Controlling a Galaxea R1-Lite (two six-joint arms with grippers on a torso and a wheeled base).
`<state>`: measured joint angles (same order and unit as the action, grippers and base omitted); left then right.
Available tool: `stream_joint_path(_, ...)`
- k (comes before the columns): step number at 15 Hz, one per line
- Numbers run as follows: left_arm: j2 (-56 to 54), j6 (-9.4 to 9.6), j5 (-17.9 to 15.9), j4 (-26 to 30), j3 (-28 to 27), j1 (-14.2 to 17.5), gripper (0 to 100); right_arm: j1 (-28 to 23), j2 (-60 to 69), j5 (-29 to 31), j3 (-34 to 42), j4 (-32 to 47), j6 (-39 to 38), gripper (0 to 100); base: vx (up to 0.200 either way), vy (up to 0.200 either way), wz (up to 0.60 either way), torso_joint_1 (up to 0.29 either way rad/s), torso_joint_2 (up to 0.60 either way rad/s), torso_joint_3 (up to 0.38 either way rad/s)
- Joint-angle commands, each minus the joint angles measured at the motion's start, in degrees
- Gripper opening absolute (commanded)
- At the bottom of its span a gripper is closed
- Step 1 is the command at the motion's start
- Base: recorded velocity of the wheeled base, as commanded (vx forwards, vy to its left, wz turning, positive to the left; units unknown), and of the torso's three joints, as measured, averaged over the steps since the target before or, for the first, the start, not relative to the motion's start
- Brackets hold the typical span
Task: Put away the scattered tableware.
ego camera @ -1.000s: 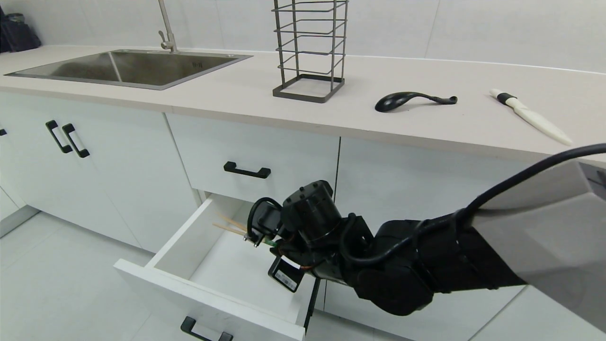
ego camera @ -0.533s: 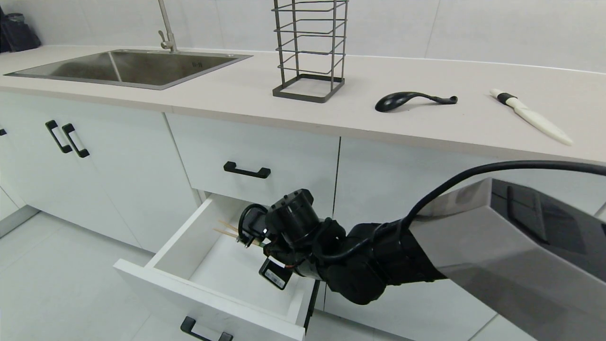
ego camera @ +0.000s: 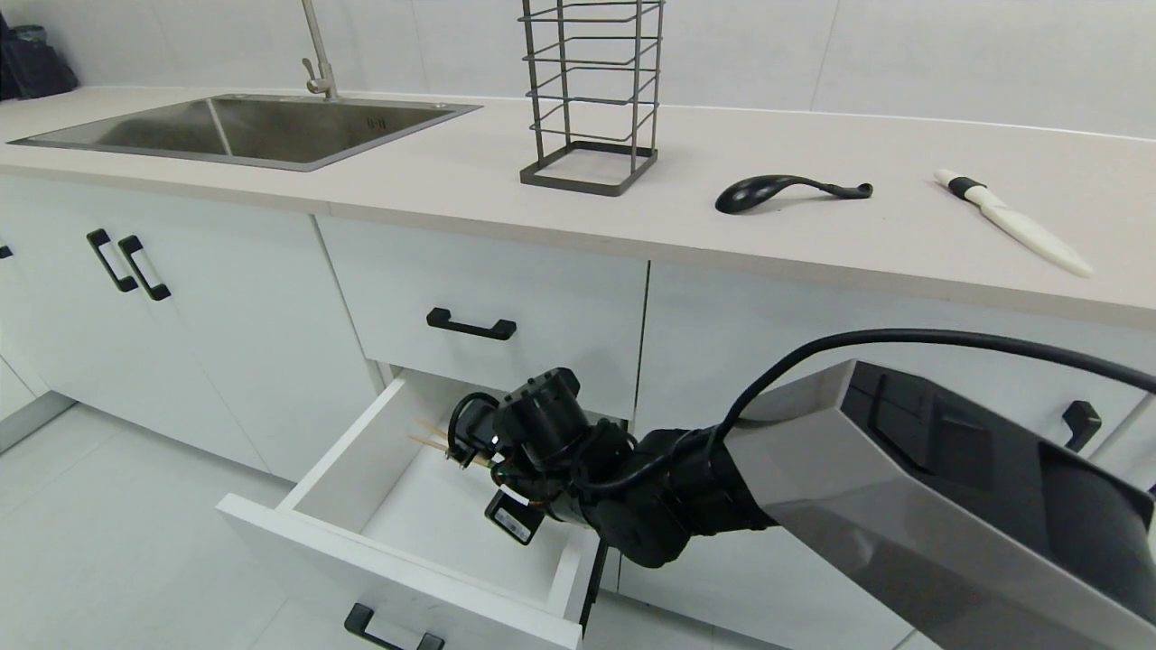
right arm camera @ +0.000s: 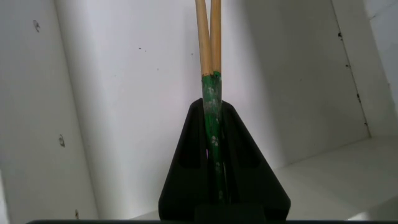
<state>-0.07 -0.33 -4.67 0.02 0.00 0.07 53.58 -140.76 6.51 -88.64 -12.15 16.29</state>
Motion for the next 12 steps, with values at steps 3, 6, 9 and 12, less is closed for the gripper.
stream_joint_path(3, 0.1, -0.02, 0.0, 0.1, 0.0, 0.0, 100, 0.1, -2.8, 0.0, -2.1, 0.6, 0.1, 0, 0.0, 0.0, 0.0, 0.0, 0.0, 0.0)
stream_joint_path(6, 0.1, -0.02, 0.0, 0.1, 0.0, 0.0, 100, 0.3, -4.3, 0.0, -3.7, 1.0, 0.1, 0, 0.0, 0.0, 0.0, 0.0, 0.0, 0.0)
stream_joint_path(9, 0.1, -0.02, 0.0, 0.0, 0.0, 0.0, 100, 0.3, -5.1, 0.0, -5.1, 1.0, 0.3, 0, 0.0, 0.0, 0.0, 0.0, 0.0, 0.0)
stream_joint_path(12, 0.1, -0.02, 0.0, 0.0, 0.0, 0.0, 100, 0.2, -6.4, 0.1, -7.1, 0.7, 0.1, 0, 0.0, 0.0, 0.0, 0.0, 0.0, 0.0)
